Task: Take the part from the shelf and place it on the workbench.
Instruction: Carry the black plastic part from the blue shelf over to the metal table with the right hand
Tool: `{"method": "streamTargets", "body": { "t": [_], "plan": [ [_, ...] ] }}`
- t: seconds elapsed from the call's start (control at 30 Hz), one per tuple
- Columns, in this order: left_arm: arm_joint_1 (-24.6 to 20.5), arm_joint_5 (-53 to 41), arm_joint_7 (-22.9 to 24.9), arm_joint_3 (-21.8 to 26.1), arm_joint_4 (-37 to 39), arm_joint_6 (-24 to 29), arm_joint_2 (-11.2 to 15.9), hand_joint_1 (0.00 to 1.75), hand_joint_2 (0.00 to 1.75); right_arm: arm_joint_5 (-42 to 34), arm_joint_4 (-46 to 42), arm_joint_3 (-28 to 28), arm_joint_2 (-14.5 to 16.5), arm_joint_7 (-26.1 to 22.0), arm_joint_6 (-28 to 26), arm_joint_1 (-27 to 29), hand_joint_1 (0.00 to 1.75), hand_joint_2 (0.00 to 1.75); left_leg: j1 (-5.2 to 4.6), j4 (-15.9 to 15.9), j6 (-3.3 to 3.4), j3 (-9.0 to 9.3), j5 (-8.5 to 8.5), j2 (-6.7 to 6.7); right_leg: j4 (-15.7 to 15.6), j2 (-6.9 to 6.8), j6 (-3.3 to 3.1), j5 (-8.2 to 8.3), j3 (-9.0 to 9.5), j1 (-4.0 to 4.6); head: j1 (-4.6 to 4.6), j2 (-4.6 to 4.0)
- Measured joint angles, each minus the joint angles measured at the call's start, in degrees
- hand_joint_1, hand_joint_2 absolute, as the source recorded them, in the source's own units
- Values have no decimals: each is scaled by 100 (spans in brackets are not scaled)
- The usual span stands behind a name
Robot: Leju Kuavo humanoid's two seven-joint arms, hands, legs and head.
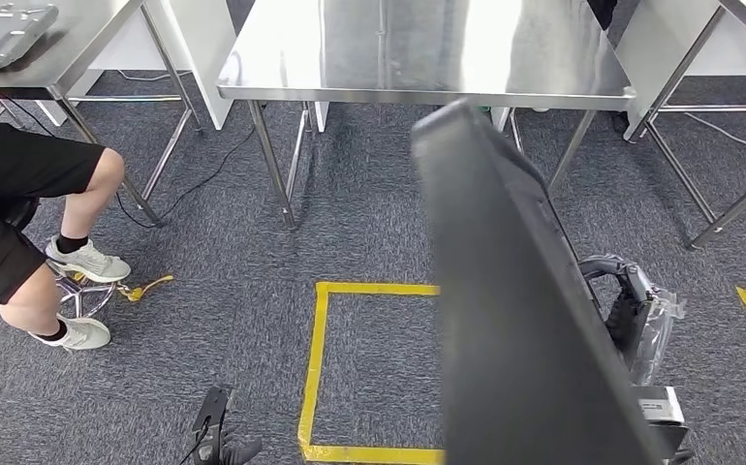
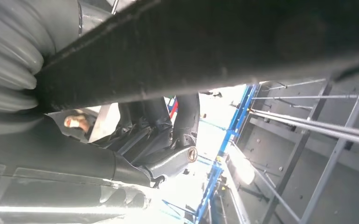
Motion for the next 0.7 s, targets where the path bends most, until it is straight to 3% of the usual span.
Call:
{"method": "streamTargets", "body": {
  "t": [0.07,0.1,0.17,0.2,0.23,0.27,0.3,0.33,0.4,0.5,0.57,0.63,0.7],
  "plan": [
    [-6,1,2,5,-7,-10,-1,0,175,0,-1,0,-5,-1,-10,-3,175,175,28,172,-47,-72,-129,-59,-1,30,-89,-20,22,-22,-10,0],
    [-9,1,4,8,-10,-16,-1,0,175,0,-1,2,-5,-2,-21,-5,175,175,39,433,-68,-201,-272,-117,-5,40,-131,-29,40,-32,-21,0],
    [1,1,13,12,-9,-28,-1,0,175,0,2,8,-7,-2,-42,-4,175,175,43,1237,-83,-633,-607,-218,-4,58,-187,-51,54,-13,-39,0],
    [12,1,17,13,-9,-34,-1,0,175,0,5,10,-7,-2,-49,-2,175,175,43,1584,-82,-846,-700,-235,-2,74,-206,-58,58,2,-43,0],
    [22,2,19,13,-8,-38,1,0,175,0,8,11,-7,-2,-51,0,175,175,43,1744,-70,-978,-679,-240,-2,94,-217,-67,68,17,-45,0],
    [27,2,19,14,-8,-40,4,0,175,0,11,11,-7,-2,-52,0,175,175,43,1682,-50,-999,-545,-240,-1,116,-227,-75,85,29,-46,0],
    [27,3,19,14,-8,-40,8,0,175,0,14,11,-7,-2,-53,-1,175,175,42,1390,-19,-900,-316,-248,-1,137,-231,-87,109,37,-47,0],
    [24,3,19,15,-8,-41,15,0,175,0,14,11,-7,-2,-54,-1,175,175,41,979,19,-736,-71,-269,-3,156,-229,-101,132,41,-49,0],
    [14,2,19,16,-9,-42,25,0,175,0,16,11,-7,-3,-55,-5,175,175,22,320,70,-437,188,-325,5,190,-191,-129,140,72,-50,0],
    [10,1,19,15,-11,-44,24,0,175,-1,19,13,-7,-4,-57,-1,175,175,-21,141,106,-344,174,-347,-16,213,-91,-138,113,75,-52,0],
    [7,2,19,15,-15,-43,24,0,175,-1,18,15,-11,-4,-59,-2,175,175,-11,79,174,-292,194,-329,95,173,-45,-204,60,78,-45,0],
    [4,3,17,16,-17,-44,27,0,175,-1,19,21,-19,-5,-60,-7,175,175,1,37,234,-242,200,-307,636,120,-63,-424,-217,81,-20,0],
    [7,3,17,16,-16,-47,24,0,175,-1,29,27,-25,-5,-61,-2,175,175,-12,38,261,-231,183,-295,1398,108,-72,-661,-647,82,-1,0]
  ]
}}
